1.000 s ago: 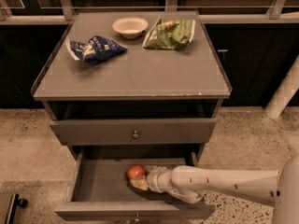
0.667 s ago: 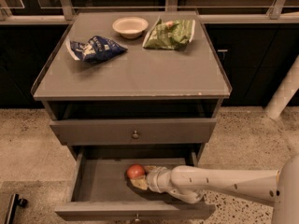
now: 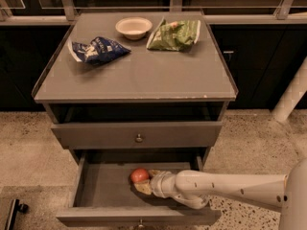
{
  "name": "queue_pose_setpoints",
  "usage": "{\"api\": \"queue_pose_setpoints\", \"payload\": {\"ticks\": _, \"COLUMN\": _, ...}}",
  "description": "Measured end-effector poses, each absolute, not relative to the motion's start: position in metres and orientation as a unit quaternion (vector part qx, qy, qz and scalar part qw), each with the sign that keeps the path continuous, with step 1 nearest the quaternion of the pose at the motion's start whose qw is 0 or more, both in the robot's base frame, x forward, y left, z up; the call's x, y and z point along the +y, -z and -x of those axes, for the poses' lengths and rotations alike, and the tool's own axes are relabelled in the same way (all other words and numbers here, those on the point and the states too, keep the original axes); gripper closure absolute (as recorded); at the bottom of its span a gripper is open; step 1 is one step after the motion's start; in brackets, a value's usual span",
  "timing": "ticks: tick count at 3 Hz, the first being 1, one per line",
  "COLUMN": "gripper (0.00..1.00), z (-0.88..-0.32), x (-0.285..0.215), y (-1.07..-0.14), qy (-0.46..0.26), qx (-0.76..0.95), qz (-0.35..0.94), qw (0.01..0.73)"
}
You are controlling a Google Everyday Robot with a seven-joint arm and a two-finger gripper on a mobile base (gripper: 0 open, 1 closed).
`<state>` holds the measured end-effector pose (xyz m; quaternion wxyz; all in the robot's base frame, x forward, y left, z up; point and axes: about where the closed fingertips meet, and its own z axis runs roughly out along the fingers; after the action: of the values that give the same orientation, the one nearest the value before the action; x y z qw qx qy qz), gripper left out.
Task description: Pick apple from middle drawer and place on counter
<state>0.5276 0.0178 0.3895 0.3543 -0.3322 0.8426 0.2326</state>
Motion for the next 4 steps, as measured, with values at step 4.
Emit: {"api": "queue_pose_setpoints", "payload": {"ticks": 4, "gripper": 1.00, "z": -0.454, "x": -0.064, "y": -0.546, "qy": -0.295, "qx": 0.791, "qz": 0.391, "qw": 0.367}}
